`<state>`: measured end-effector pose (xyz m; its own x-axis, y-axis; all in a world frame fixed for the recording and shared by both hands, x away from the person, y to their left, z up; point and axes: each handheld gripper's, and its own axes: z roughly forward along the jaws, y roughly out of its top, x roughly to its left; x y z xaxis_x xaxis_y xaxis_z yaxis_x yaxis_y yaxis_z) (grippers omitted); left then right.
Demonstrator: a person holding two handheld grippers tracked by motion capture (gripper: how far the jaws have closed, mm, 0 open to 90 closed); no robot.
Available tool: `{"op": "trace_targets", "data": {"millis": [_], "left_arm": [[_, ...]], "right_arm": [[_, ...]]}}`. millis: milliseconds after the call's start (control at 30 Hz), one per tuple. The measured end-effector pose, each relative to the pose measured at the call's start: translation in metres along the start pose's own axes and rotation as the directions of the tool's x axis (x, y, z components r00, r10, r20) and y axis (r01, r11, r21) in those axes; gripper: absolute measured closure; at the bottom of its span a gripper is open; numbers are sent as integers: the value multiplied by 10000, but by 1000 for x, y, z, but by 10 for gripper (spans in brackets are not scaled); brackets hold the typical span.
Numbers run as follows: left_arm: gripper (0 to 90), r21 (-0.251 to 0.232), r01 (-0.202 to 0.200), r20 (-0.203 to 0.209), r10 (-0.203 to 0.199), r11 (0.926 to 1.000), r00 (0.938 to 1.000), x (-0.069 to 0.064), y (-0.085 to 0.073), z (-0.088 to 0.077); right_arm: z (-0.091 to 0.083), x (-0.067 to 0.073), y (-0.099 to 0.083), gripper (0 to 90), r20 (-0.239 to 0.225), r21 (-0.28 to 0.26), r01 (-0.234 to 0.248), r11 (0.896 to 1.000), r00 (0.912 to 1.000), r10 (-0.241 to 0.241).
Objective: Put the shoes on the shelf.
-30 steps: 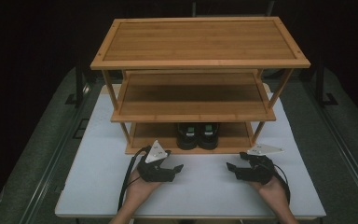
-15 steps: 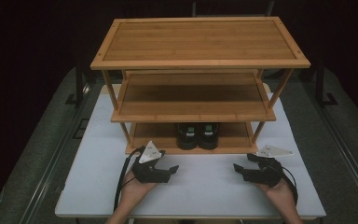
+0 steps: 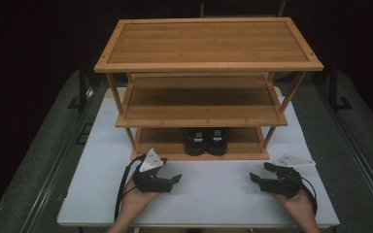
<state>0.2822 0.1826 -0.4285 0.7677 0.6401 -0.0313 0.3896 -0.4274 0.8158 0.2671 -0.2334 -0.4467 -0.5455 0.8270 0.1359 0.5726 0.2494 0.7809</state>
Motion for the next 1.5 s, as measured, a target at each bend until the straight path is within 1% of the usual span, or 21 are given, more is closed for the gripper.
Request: {"op": "trace_targets", "data": {"millis": [100,200,300,433,633,733,800,900,1167,1500], "left_arm": [[196,74,-45,-33,45,10000,10000,1,-3,-2],[196,95,66,-87,-65,9999,9999,4,-8,-6],[195,108,84,-89,-83,9999,9999,5,-10,-8],[195,187,34,-151,-31,9998,9999,6,-14,-11],[193,150,159,-178,-156,9998,9997,7,-17,-16],[192,175,82,-246,-78,9998,9997,7,-19,-18],[191,151,184,-243,-181,9997,9995,7,-20,-19],[191,211,202,-280,-196,9996,9994,9,-23,-21],[187,163,321,-400,-314,9994,9987,10,-31,-29],[180,140,330,-465,-323,9994,9984,11,-35,-37]], "right_arm": [[-2,-2,-3,274,-7,-28,-85,10000,10000,85],[-3,-4,-6,273,10,-37,-151,9999,9999,151],[-5,-5,-7,271,45,-89,-156,9998,9999,156],[-7,-6,-8,262,120,-107,-193,9998,9997,194],[-10,-7,-10,259,138,-115,-197,9997,9997,199],[-11,-7,-11,253,149,-89,-206,9997,9997,207],[-12,-8,-13,243,162,-122,-175,9998,9997,177],[-14,-9,-15,242,169,-112,-194,9997,9997,196],[-20,-11,-19,231,191,-203,-282,9994,9994,286],[-25,-10,-24,230,224,-297,-273,9992,9994,279]]}}
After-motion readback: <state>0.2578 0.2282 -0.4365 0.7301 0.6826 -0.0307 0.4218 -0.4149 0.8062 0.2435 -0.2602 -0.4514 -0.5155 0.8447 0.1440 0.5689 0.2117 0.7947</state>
